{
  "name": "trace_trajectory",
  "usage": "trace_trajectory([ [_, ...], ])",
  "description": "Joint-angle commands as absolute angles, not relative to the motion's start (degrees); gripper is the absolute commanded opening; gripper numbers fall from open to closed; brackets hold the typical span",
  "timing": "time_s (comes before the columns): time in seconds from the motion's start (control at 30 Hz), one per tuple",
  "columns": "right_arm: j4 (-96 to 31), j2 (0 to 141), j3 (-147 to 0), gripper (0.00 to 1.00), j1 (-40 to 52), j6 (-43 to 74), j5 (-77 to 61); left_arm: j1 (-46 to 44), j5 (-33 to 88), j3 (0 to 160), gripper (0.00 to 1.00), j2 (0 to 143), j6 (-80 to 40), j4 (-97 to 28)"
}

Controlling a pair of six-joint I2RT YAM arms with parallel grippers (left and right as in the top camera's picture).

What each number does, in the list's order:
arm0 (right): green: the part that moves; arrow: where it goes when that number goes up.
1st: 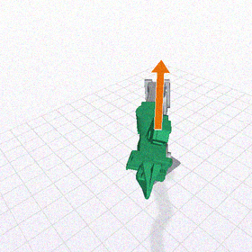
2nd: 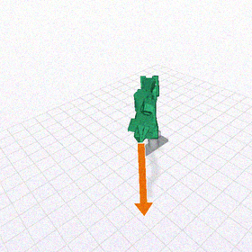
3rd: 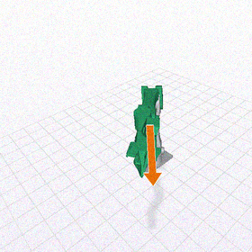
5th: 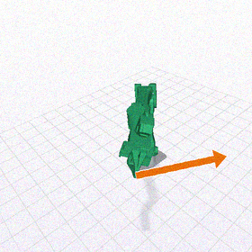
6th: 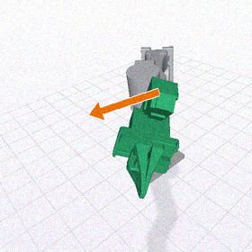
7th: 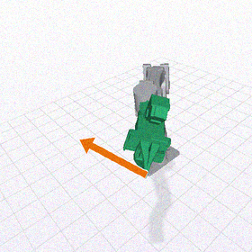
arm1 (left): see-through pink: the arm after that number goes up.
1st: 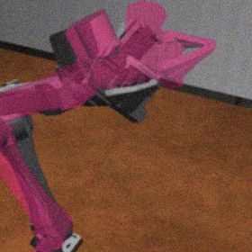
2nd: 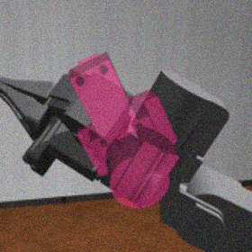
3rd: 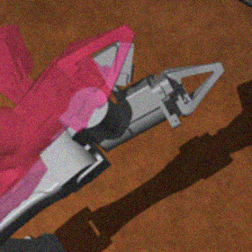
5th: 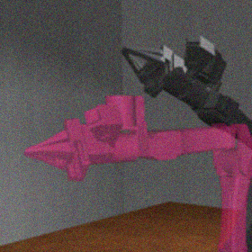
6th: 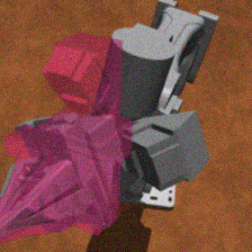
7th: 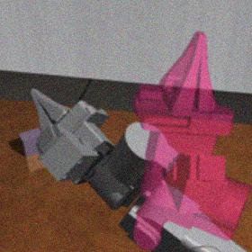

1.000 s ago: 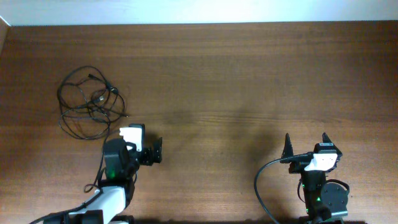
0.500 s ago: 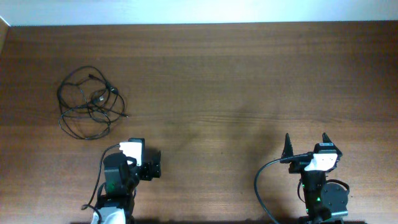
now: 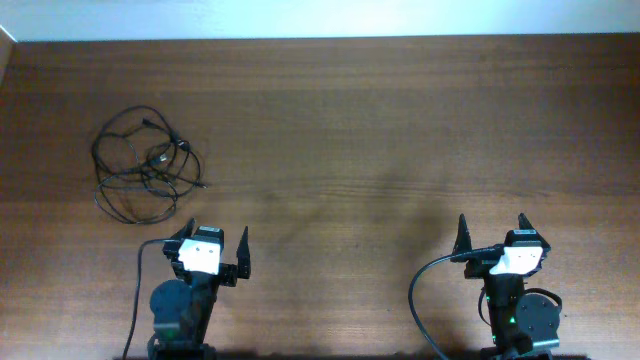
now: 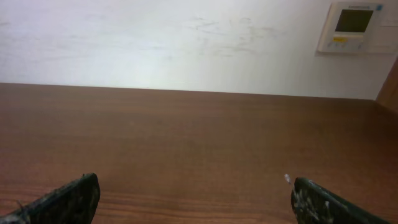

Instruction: Untangle cables

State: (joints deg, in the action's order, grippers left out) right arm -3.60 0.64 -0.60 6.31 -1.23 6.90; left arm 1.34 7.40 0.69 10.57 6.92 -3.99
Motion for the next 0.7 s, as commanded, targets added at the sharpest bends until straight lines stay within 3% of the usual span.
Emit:
trace_trajectory([
  [0.0, -4.08, 0.19, -0.32, 0.98, 5.91, -0.58, 8.01, 1.10, 4.16, 0.45, 0.99, 4.25, 10.00, -4.73],
  [0.1, -4.05, 0.19, -0.32, 0.98, 5.91, -0.58, 8.01, 0.86, -0.97, 0.45, 0.99, 0.38, 10.02, -5.04],
  [0.67, -4.08, 0.19, -0.32, 0.98, 5.91, -0.58, 8.01, 0.84, -3.70, 0.47, 0.99, 0.30, 3.27, -4.58],
])
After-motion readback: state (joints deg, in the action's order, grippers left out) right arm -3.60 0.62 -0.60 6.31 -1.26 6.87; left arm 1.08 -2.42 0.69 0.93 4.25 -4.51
